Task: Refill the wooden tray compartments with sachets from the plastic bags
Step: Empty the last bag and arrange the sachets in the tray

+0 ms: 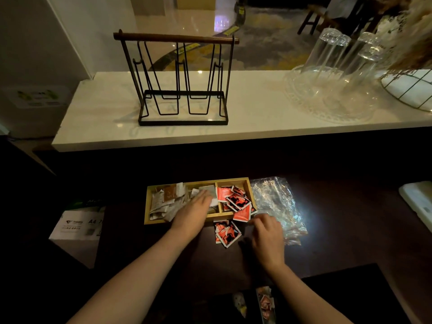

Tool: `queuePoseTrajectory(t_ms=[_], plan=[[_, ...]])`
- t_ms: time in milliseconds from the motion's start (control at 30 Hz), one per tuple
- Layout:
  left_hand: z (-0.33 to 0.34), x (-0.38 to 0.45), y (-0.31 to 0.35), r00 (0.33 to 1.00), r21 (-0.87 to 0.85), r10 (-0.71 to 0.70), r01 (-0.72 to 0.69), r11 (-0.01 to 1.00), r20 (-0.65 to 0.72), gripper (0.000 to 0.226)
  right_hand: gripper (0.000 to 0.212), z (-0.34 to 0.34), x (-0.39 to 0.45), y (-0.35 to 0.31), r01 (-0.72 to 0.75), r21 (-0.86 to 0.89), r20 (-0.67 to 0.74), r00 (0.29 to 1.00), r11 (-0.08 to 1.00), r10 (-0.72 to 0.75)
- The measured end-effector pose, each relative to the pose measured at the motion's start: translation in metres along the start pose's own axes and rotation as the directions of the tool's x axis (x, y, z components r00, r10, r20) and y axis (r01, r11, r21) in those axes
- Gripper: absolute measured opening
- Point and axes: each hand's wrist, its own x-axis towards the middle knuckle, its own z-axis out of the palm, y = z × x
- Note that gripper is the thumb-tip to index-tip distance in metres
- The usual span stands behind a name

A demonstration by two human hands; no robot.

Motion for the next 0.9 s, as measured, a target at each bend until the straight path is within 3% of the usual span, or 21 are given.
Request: queuePoseTrajectory(t_ms=[133, 200, 300, 500, 600, 700, 900], plan=[[0.013, -0.002, -0.020, 0.995, 0.346, 0.049, -0.076, 0.935, 0.086, 0.059, 0.019, 0.011, -0.010, -0.007, 0.073, 0.062, 0.092, 0.993, 0.995, -0.078], [0.016, -0.004, -0.028, 0.994, 0.419, 0.043, -0.082, 0.904, 0.102, 0.054, 0.018, 0.016, -0.011, -0.009, -0.033, 0.133, 0.182, 0.983, 0.991, 0.008], [0.020, -0.004, -0.039, 0.991, 0.392, -0.011, -0.041, 0.919, 0.130, 0.059, 0.020, 0.022, -0.009, -0.017, -0.293, 0.177, 0.324, 0.919, 0.939, 0.226], [0.031, -0.010, -0.055, 0.996, 0.443, 0.045, -0.074, 0.893, 0.076, 0.074, 0.062, 0.035, 0.008, -0.052, -0.534, 0.120, 0.384, 0.802, 0.837, 0.457], [0.034, -0.014, -0.058, 0.995, 0.427, 0.039, -0.074, 0.901, 0.091, 0.073, 0.074, 0.040, 0.014, -0.070, -0.577, -0.033, 0.398, 0.741, 0.816, 0.541], [0.032, -0.018, -0.056, 0.996, 0.386, 0.035, -0.063, 0.920, 0.079, 0.071, 0.084, 0.046, 0.017, -0.076, -0.619, -0.059, 0.397, 0.706, 0.784, 0.587], [0.024, -0.033, -0.063, 0.990, 0.414, 0.087, -0.034, 0.910, -0.109, 0.057, 0.084, 0.052, 0.024, -0.068, -0.640, -0.102, 0.457, 0.650, 0.761, 0.607]])
